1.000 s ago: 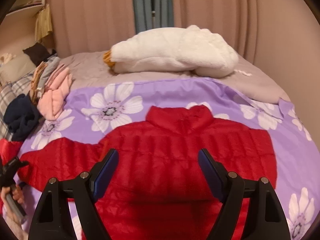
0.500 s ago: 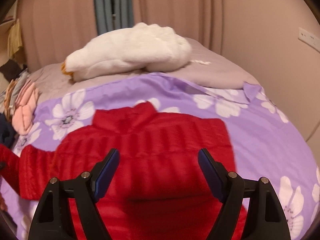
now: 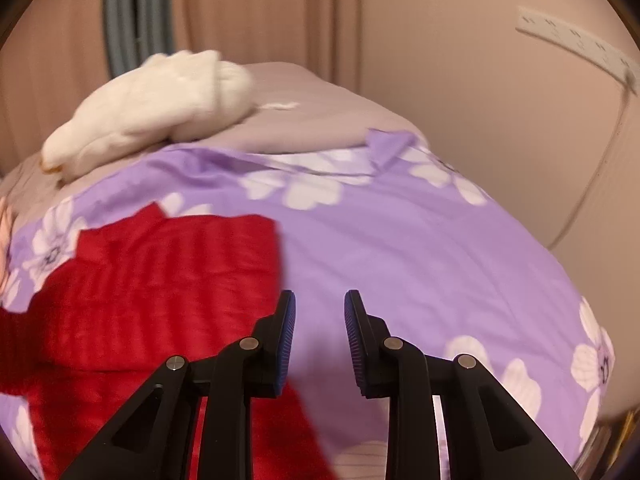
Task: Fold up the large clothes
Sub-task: 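Grasp the other sleeve cuff with the left gripper and fold it across the body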
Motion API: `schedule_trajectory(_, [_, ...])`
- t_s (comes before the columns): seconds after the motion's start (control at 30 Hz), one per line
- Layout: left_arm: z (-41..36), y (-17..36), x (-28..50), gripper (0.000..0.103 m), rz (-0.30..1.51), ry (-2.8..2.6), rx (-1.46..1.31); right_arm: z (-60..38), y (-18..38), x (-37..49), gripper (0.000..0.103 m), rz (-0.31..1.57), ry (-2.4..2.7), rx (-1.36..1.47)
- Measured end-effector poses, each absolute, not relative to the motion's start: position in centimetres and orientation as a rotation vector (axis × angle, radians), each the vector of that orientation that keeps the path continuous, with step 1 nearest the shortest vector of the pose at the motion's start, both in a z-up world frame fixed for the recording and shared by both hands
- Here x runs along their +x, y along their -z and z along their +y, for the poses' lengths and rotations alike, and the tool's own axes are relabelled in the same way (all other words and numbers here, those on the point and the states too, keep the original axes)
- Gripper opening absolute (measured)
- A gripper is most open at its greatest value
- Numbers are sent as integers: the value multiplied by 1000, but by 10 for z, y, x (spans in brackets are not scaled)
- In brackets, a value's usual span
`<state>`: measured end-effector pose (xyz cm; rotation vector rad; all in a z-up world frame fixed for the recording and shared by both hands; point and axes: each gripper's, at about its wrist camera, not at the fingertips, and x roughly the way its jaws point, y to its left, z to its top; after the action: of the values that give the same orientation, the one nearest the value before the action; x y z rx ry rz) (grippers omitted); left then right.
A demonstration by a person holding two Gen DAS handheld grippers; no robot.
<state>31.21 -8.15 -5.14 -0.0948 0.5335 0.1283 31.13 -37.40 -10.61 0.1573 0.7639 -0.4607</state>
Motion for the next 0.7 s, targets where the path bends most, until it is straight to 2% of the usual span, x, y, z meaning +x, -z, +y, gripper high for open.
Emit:
schedule_trajectory(0.17, [-131, 57, 306, 7, 555, -35, -81, -409, 121, 295, 28, 778, 493, 186])
schedule_trajectory(0.27, [-156, 59, 305, 11, 580, 5, -67, -421, 126, 288, 28, 780, 500, 215])
schedule_trajectory(0.33, [-172, 62, 304, 20, 627, 76, -73, -427, 127, 285, 29, 787, 493, 253])
schedule_trajectory(0.4, [-176, 62, 301, 52, 658, 160, -100, -431, 128, 284, 31, 800, 467, 289])
schedule_trajectory(0.47, [-175, 58, 295, 64, 639, 179, -104, -429, 125, 281, 35, 797, 453, 296])
schedule_trajectory(0.57, [-170, 46, 282, 68, 566, 160, -71, -423, 118, 278, 57, 769, 449, 280])
schedule_trajectory(0.7, [-145, 40, 276, 68, 526, 83, -32, -409, 108, 279, 60, 747, 405, 301])
